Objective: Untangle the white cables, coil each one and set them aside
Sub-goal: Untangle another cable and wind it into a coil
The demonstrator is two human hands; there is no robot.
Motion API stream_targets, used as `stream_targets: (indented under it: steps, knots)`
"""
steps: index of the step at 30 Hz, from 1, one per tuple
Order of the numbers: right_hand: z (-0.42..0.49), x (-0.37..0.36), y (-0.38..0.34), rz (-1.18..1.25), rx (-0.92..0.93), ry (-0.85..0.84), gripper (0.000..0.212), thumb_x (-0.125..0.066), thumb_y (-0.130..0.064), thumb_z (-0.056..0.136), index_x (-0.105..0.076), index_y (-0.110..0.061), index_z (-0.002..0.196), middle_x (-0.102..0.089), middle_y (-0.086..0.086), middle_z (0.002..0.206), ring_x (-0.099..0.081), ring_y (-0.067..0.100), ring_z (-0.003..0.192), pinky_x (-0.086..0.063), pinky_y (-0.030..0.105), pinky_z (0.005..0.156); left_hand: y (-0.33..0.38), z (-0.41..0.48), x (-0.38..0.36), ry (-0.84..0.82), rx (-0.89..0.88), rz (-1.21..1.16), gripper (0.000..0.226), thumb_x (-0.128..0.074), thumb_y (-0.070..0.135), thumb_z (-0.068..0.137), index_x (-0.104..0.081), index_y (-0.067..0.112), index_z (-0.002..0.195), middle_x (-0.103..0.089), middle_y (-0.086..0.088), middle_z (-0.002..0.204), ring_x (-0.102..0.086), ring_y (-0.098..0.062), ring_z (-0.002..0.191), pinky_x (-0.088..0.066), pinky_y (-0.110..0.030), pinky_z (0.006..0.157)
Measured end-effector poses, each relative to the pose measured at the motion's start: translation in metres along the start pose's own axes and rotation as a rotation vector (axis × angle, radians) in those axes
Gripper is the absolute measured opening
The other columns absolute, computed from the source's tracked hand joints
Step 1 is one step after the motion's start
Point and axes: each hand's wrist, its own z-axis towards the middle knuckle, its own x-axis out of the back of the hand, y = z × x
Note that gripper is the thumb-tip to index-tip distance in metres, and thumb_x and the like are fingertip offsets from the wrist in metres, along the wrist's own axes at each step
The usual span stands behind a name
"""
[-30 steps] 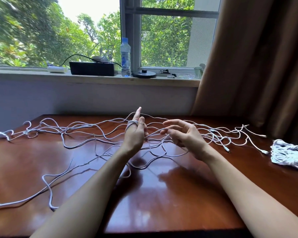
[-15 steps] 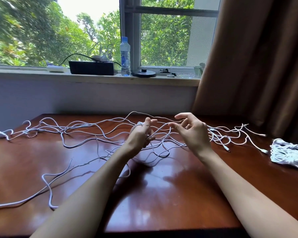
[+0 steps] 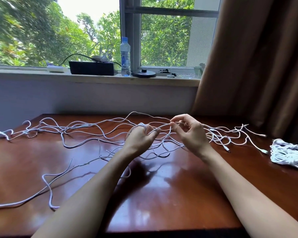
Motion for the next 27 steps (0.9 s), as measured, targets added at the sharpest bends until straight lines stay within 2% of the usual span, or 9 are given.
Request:
stream_targets:
  steps: [5, 7, 10, 12, 14, 18, 22, 25, 27]
  knots:
    - [0.002, 0.005, 0.006, -0.061, 0.073, -0.034, 0.014, -0.071, -0.015, 0.093, -0.071, -0.021, 0.106, -0.063, -0.008, 0.093, -0.059, 0.004, 0.078, -0.045, 0.015, 0.069, -0.006, 0.004, 0.002, 0.083, 0.048, 0.094, 0.033, -0.058, 0.044, 0.095, -0.069, 0.016, 0.082, -0.065, 0.000, 0.070, -0.064, -0.026, 0.077, -0.052, -0.036, 0.072]
    - [0.003, 0.006, 0.009, -0.091, 0.109, -0.051, 0.016, -0.071, -0.014, 0.094, -0.071, -0.020, 0.109, -0.061, -0.006, 0.097, -0.063, 0.007, 0.084, -0.049, 0.019, 0.073, -0.006, 0.004, 0.004, 0.089, 0.045, 0.053, 0.046, -0.048, 0.050, 0.098, -0.069, 0.014, 0.079, -0.067, -0.003, 0.071, -0.064, -0.027, 0.077, -0.052, -0.039, 0.075]
    - [0.005, 0.005, 0.012, -0.076, 0.129, -0.043, 0.013, -0.069, -0.019, 0.096, -0.069, -0.016, 0.109, -0.062, -0.002, 0.102, -0.069, 0.012, 0.091, -0.056, 0.030, 0.081, -0.002, 0.001, 0.005, 0.074, 0.050, -0.075, 0.053, -0.040, 0.051, 0.102, -0.073, 0.021, 0.074, -0.064, 0.006, 0.069, -0.060, -0.016, 0.075, -0.045, -0.035, 0.076]
    - [0.006, 0.004, 0.012, -0.098, 0.111, 0.005, 0.016, -0.070, -0.030, 0.094, -0.069, -0.015, 0.100, -0.065, -0.001, 0.095, -0.068, 0.011, 0.084, -0.054, 0.027, 0.075, 0.001, -0.001, 0.004, 0.024, 0.070, -0.180, 0.057, -0.038, 0.052, 0.103, -0.074, 0.022, 0.070, -0.050, 0.011, 0.053, -0.049, -0.007, 0.059, -0.035, -0.034, 0.067]
    - [0.006, 0.005, 0.010, -0.134, 0.047, 0.058, 0.026, -0.073, -0.042, 0.089, -0.067, -0.017, 0.089, -0.065, -0.006, 0.077, -0.062, 0.006, 0.068, -0.048, 0.022, 0.064, 0.000, -0.001, 0.002, -0.059, 0.091, -0.312, 0.062, -0.034, 0.060, 0.096, -0.072, 0.023, 0.066, -0.040, 0.009, 0.040, -0.038, -0.005, 0.045, -0.028, -0.035, 0.060]
    - [0.005, 0.008, 0.009, -0.187, -0.072, 0.102, 0.042, -0.074, -0.061, 0.079, -0.061, -0.021, 0.073, -0.056, -0.009, 0.053, -0.050, 0.004, 0.049, -0.039, 0.018, 0.052, -0.003, -0.002, -0.002, -0.161, 0.116, -0.436, 0.062, -0.033, 0.062, 0.091, -0.072, 0.019, 0.066, -0.032, 0.006, 0.039, -0.028, -0.014, 0.040, -0.020, -0.033, 0.050]
    - [0.006, 0.010, 0.010, -0.227, -0.141, 0.130, 0.053, -0.071, -0.071, 0.074, -0.060, -0.020, 0.068, -0.057, -0.008, 0.049, -0.048, 0.007, 0.046, -0.042, 0.029, 0.053, -0.004, -0.002, -0.002, -0.263, 0.091, -0.390, 0.069, -0.033, 0.066, 0.090, -0.072, 0.014, 0.066, -0.032, 0.003, 0.041, -0.027, -0.013, 0.038, -0.022, -0.033, 0.051]
    - [0.006, 0.010, 0.008, -0.220, -0.182, 0.105, 0.055, -0.071, -0.073, 0.072, -0.060, -0.019, 0.069, -0.054, -0.015, 0.048, -0.046, 0.005, 0.045, -0.039, 0.027, 0.051, -0.002, -0.003, -0.001, -0.359, 0.094, -0.477, 0.077, -0.034, 0.068, 0.091, -0.069, 0.004, 0.064, -0.025, -0.003, 0.044, -0.019, -0.016, 0.042, -0.018, -0.028, 0.048]
    - [0.006, 0.009, 0.008, -0.177, -0.189, 0.084, 0.051, -0.073, -0.068, 0.073, -0.061, -0.019, 0.071, -0.052, -0.015, 0.048, -0.045, 0.004, 0.046, -0.037, 0.021, 0.049, 0.003, -0.003, -0.001, -0.418, 0.130, -0.561, 0.079, -0.030, 0.058, 0.100, -0.066, -0.003, 0.065, -0.024, -0.002, 0.043, -0.017, -0.012, 0.039, -0.017, -0.022, 0.042]
